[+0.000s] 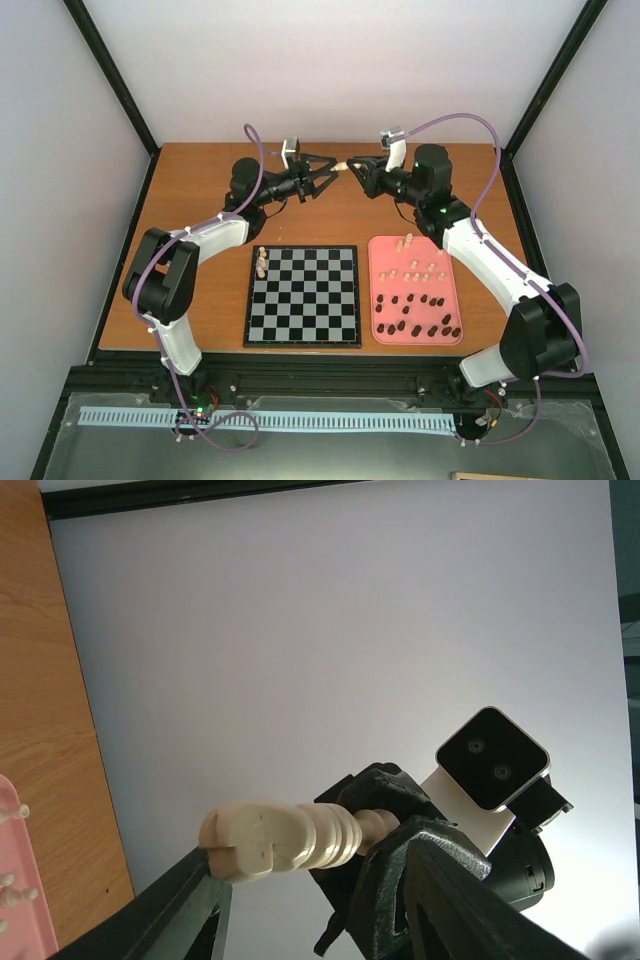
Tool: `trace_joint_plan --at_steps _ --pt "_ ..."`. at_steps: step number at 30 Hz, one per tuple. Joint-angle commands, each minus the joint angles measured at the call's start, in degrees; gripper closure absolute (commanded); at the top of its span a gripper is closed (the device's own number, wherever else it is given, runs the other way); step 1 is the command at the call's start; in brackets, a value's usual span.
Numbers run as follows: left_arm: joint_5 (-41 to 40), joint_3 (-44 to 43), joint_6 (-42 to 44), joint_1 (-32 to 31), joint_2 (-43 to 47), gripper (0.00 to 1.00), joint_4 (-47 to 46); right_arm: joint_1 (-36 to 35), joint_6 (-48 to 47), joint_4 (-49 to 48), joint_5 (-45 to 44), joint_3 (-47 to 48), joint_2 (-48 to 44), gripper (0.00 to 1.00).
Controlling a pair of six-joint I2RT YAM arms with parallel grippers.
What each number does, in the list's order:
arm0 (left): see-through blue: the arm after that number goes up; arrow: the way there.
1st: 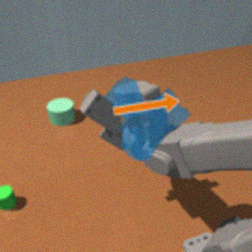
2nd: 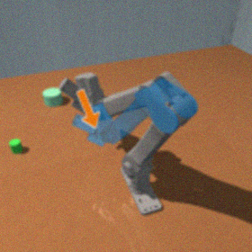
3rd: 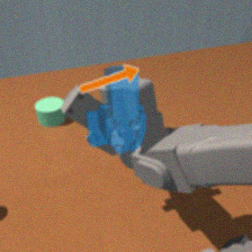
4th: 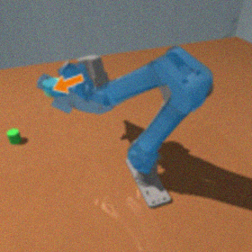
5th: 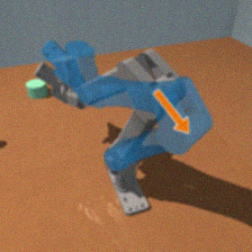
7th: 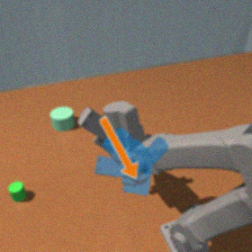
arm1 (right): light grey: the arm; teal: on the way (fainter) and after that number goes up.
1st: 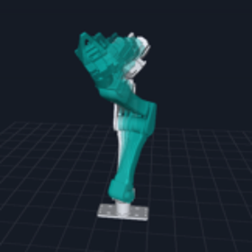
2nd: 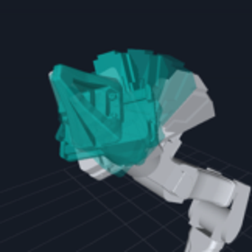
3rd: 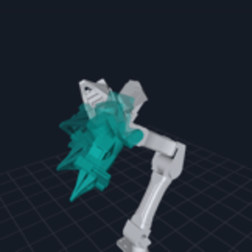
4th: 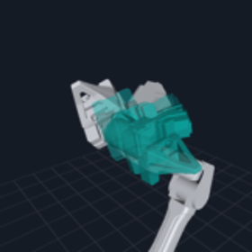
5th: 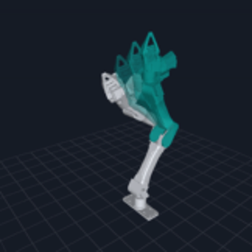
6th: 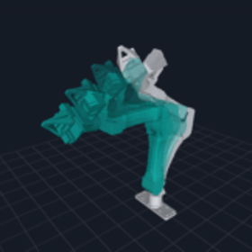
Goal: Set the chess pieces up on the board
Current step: Pick up the chess piece from the storage box.
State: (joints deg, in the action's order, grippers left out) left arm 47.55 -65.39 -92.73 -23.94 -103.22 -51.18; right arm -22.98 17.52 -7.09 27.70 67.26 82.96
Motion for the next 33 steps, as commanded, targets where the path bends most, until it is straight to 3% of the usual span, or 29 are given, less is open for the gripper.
trace_joint_plan --at_steps 1,15,29,33 --pt "-0.93 -0.43 -0.36 -0.49 1.95 0.51 -1.88 -0.57 0.32 -1.83 0.33 1.84 0.47 0.97" --pt "-2.00 -0.61 1.07 -0.51 0.70 0.65 -1.59 -0.57 -0.23 -0.86 0.14 0.61 -0.06 0.97" --pt "-2.49 -0.62 4.73 -0.49 1.79 0.96 0.52 -0.57 -0.87 0.09 -0.34 0.22 -0.89 0.97" --pt "-2.96 -0.92 8.37 -0.49 1.73 0.98 4.11 -0.56 -1.32 0.96 -0.75 0.14 -1.34 0.97"
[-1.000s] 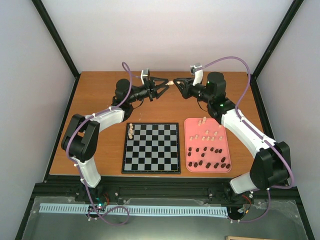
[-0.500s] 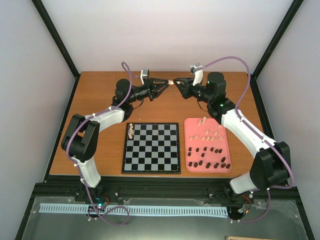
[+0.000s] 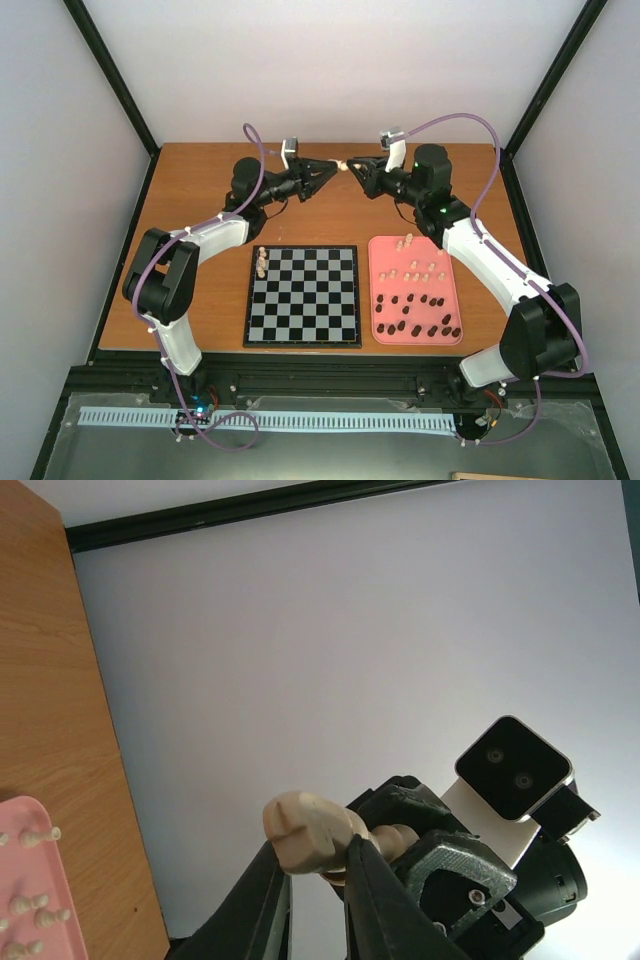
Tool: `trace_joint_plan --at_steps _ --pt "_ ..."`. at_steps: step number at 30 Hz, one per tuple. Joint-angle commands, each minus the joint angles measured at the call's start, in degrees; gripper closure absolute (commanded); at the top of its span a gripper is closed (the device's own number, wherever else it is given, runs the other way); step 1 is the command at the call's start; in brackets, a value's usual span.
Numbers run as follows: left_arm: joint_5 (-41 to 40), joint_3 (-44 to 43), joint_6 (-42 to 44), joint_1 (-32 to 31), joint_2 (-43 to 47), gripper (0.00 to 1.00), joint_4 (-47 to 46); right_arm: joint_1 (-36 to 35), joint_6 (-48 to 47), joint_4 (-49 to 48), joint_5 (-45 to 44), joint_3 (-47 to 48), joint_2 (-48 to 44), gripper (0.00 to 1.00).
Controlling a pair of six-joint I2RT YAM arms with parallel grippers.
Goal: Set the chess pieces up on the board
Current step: Pick up the chess piece from the storage box, then place the chess piece on the chessboard.
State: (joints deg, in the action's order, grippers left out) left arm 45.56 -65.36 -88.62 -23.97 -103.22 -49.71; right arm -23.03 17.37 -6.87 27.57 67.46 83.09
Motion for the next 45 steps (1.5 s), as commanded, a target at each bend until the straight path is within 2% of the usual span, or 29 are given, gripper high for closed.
trace_joint_plan --at_steps 1,8,16,21,27,32,36,41,45 --pt "-1.12 -1.22 5.20 -0.47 1.60 0.98 3.59 -0.53 -1.38 1.21 -0.71 -0.05 -1.64 0.97" --pt "-1.03 -3.76 11.77 -0.47 0.28 0.98 10.31 -0.53 -2.88 3.57 -2.87 -0.99 -3.30 0.97" --pt "-3.94 -7.62 29.32 -0.47 0.51 0.99 28.25 -0.48 -5.24 9.80 -10.00 -0.47 -3.91 0.97" --pt "-9.59 -10.77 40.45 -0.47 1.52 0.99 39.74 -1.71 -7.59 17.07 -16.47 1.22 -2.42 0.97" --pt "-24.31 -12.85 54.51 0.63 4.41 0.99 53.88 -10.79 -9.65 20.30 -21.35 0.57 -1.98 0.97" --pt "-28.61 -9.12 56.29 5.57 7.45 0.99 55.35 -20.93 -11.77 24.50 -28.46 4.13 2.29 0.97" --pt "-33.68 -6.90 58.01 9.23 9.15 0.99 57.23 -26.84 -11.15 24.67 -29.21 5.22 6.10 0.97" --pt "-35.12 -4.76 57.82 13.33 10.01 0.99 57.08 -33.98 -11.08 27.77 -31.07 11.12 16.16 0.97" --pt "-39.22 -4.77 59.17 13.99 10.73 0.99 58.63 -37.44 -11.04 31.41 -31.34 17.98 24.41 0.97"
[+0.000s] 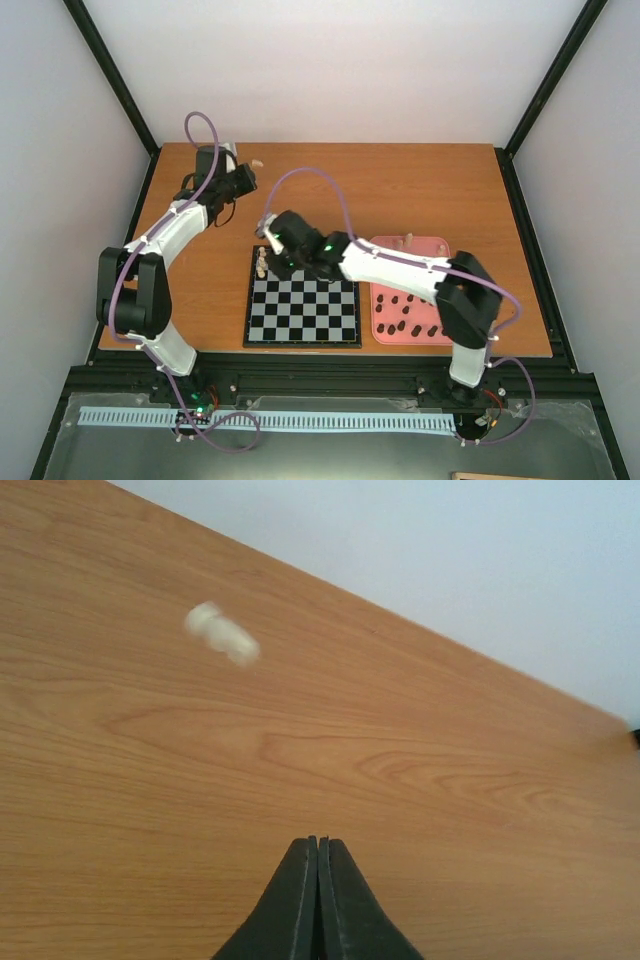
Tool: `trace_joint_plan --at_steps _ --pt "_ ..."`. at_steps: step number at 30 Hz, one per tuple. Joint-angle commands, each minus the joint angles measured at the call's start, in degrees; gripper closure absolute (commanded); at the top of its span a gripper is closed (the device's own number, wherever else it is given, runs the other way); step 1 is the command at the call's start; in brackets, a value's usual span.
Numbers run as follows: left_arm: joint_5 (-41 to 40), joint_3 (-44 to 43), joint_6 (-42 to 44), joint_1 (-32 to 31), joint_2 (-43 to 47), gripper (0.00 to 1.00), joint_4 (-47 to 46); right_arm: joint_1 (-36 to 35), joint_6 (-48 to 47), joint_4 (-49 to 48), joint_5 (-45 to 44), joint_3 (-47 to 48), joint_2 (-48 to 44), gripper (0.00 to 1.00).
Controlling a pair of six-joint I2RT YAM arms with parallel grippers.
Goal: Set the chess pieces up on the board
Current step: Place the chess piece on the chessboard.
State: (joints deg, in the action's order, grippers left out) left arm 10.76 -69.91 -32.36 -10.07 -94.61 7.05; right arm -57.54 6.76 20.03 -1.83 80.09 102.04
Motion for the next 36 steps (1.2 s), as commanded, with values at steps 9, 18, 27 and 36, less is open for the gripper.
trace_joint_plan --at_steps 9,18,27,36 --pt "-5.66 -0.05 3.58 0.31 3.20 0.99 2.45 -5.88 0.59 7.36 -2.65 7.99 9.81 0.97" --pt "-6.14 -0.77 3.62 0.31 2.14 0.87 2.95 -5.57 -0.43 6.83 -7.35 7.20 6.43 0.97" --pt "-9.97 -1.46 4.37 0.51 2.49 0.35 4.72 -5.78 -0.11 7.52 -4.03 9.01 9.94 0.96" --pt "-9.69 -1.81 3.88 2.33 0.62 0.22 4.98 -6.83 0.35 8.50 -2.57 13.23 16.32 0.96"
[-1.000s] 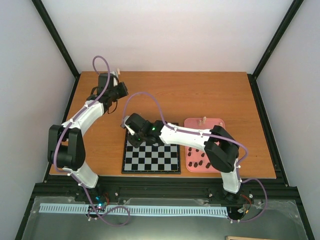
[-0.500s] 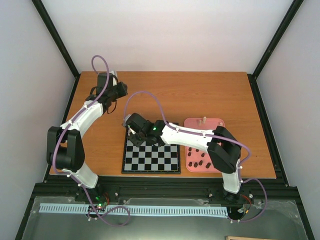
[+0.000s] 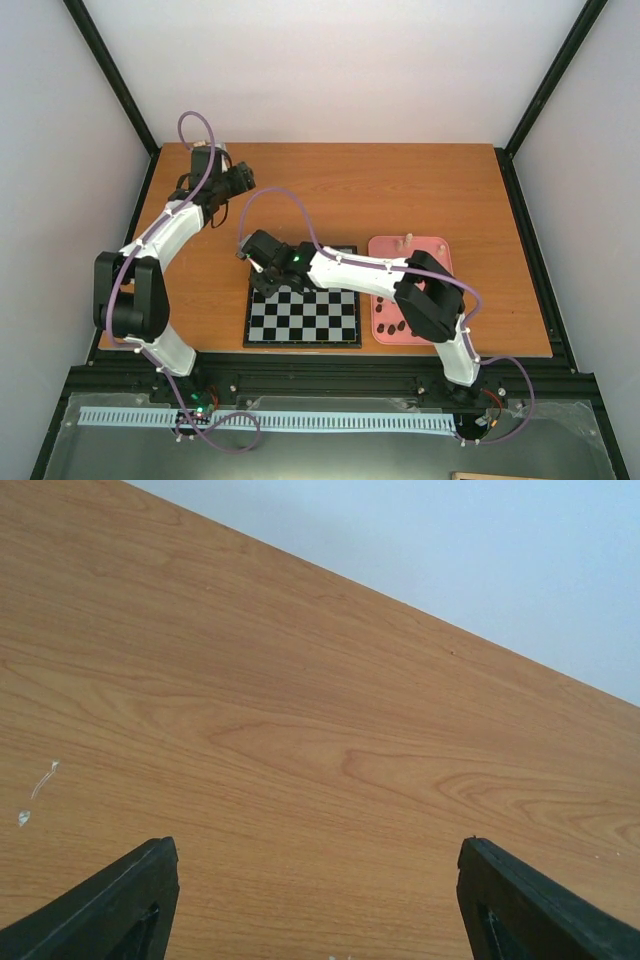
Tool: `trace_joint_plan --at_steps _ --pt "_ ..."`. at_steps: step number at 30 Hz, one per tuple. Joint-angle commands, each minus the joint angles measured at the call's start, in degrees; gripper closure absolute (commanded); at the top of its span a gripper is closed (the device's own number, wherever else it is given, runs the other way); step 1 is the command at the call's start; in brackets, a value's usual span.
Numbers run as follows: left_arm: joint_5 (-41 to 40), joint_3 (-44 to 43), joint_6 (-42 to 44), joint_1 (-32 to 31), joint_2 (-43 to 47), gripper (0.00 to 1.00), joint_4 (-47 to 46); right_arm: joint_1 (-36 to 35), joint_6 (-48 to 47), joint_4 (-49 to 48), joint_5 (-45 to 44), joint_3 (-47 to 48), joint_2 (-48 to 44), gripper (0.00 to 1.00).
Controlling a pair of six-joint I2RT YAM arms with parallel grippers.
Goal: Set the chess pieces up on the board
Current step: Place the chess piece on the chessboard.
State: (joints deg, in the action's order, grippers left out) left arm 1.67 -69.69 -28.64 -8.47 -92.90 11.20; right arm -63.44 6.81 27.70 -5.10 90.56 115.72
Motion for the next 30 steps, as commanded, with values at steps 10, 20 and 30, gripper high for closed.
trace_joint_plan --at_steps 10,20,30 --pt "-0.03 -2.02 0.08 0.74 -1.24 0.21 0.41 -0.98 0.62 0.63 3.67 4.25 5.63 0.95" --pt "0.41 -1.94 0.17 0.74 -1.25 0.22 0.22 -1.01 0.09 0.34 3.82 5.49 7.39 0.94" --pt "0.61 -1.76 0.25 0.74 -1.11 0.22 -0.09 -0.33 -0.04 0.25 2.91 6.18 8.49 0.93"
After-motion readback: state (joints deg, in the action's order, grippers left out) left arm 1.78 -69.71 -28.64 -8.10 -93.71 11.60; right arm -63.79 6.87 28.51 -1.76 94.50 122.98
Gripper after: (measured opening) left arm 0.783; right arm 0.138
